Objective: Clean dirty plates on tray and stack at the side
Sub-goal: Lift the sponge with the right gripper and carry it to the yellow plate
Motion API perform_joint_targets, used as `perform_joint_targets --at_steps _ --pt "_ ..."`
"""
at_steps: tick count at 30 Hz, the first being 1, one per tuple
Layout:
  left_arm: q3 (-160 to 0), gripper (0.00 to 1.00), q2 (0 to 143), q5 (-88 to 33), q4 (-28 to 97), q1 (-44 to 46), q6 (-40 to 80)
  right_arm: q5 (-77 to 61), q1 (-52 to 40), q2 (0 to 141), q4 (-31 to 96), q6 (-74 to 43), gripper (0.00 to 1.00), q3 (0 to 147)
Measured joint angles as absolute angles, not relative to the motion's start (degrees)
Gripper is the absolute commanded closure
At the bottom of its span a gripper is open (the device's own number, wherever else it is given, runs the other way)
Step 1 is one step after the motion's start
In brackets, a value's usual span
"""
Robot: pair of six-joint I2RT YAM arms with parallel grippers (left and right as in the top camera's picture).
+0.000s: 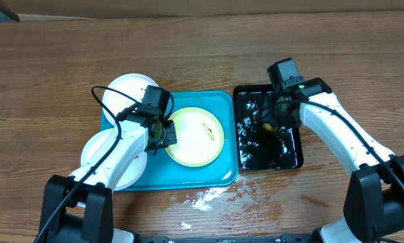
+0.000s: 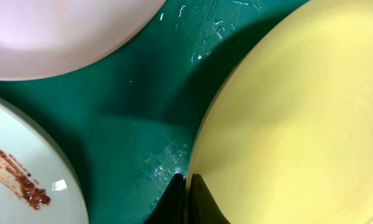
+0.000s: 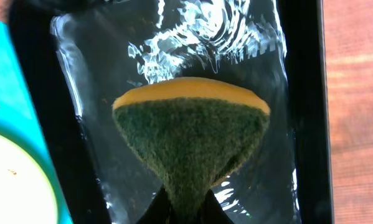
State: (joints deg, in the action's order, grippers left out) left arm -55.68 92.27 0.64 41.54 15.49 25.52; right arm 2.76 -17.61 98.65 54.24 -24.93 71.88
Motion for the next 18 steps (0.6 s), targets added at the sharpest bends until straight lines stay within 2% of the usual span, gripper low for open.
perform_joint_targets --at_steps 3,10,14,18 --pt "-55.7 0.96 92.3 1.6 42.0 15.5 25.5 0.8 -17.3 98.7 53.4 -26.4 0.96 71.8" --pt "-55.7 0.96 92.3 1.2 40.6 15.5 27.0 -18.6 -17.6 98.7 44.2 -24.9 0.96 71.8" --pt "-55.7 0.96 92.3 -1.0 39.1 15.5 27.7 -20.6 -20.7 98.7 37.0 -26.1 0.96 71.7" --pt "-55.7 0.96 92.3 -1.6 38.5 15.5 28.5 -13.6 -28.8 98.8 30.3 -26.6 0.96 71.7"
